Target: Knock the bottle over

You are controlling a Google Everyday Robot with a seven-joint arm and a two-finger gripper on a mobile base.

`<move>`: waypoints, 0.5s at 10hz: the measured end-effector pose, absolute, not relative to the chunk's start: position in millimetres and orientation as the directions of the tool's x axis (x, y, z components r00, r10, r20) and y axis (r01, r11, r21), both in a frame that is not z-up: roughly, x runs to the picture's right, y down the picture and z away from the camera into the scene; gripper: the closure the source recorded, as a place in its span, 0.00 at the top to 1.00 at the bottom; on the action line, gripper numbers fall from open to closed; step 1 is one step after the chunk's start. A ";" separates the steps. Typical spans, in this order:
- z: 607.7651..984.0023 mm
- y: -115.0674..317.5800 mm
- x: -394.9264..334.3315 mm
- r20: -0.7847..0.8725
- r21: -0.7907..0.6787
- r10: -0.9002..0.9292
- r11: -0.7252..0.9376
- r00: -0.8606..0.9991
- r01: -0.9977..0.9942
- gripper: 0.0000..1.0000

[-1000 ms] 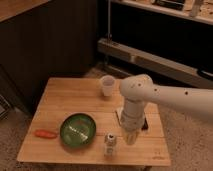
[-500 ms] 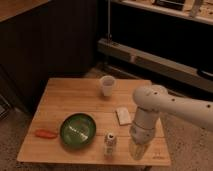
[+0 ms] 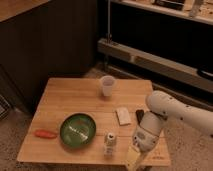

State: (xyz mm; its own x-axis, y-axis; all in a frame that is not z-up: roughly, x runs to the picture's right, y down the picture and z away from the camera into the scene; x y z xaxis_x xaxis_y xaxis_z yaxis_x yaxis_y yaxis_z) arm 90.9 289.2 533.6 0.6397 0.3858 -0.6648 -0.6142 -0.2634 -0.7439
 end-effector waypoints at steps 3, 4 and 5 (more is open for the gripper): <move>529.5 284.8 66.9 -0.585 -0.786 0.524 -0.178 0.619 -0.592 0.00; 533.5 283.5 60.7 -0.577 -0.785 0.551 -0.169 0.603 -0.596 0.00; 540.2 283.3 57.8 -0.585 -0.777 0.562 -0.182 0.585 -0.603 0.00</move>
